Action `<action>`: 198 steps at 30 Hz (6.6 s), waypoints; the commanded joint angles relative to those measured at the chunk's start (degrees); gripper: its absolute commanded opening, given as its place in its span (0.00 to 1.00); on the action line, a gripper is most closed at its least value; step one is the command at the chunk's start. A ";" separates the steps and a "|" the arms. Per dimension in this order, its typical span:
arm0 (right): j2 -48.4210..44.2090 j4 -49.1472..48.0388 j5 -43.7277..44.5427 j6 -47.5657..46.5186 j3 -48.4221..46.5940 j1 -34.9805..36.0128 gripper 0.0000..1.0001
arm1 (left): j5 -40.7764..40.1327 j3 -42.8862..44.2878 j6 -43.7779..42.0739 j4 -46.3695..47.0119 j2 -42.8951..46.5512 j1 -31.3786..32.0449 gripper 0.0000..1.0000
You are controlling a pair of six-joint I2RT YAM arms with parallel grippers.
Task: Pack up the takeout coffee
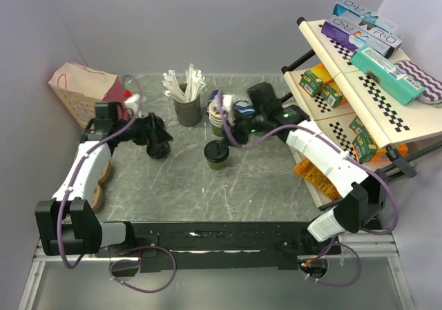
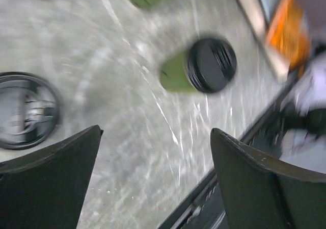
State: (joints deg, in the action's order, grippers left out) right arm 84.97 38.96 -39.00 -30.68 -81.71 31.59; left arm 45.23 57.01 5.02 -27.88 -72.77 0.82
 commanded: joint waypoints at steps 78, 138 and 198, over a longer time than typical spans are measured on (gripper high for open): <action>15.58 -11.53 3.06 9.64 -20.32 13.77 0.67 | -12.00 39.48 -4.40 -1.91 -7.81 -19.89 0.99; 5.91 2.88 0.16 15.29 -13.48 1.10 0.72 | -50.23 8.38 -32.08 -28.11 -8.44 -29.56 0.65; 3.98 0.50 -0.20 16.61 -7.32 1.10 0.71 | -38.23 22.52 -36.74 -45.41 -6.25 -30.88 0.01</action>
State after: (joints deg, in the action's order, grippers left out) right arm 91.74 41.17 -38.20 -15.79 -89.78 32.95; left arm -1.19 73.03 -29.76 -67.46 -81.91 -29.82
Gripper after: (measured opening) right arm 0.714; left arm 0.379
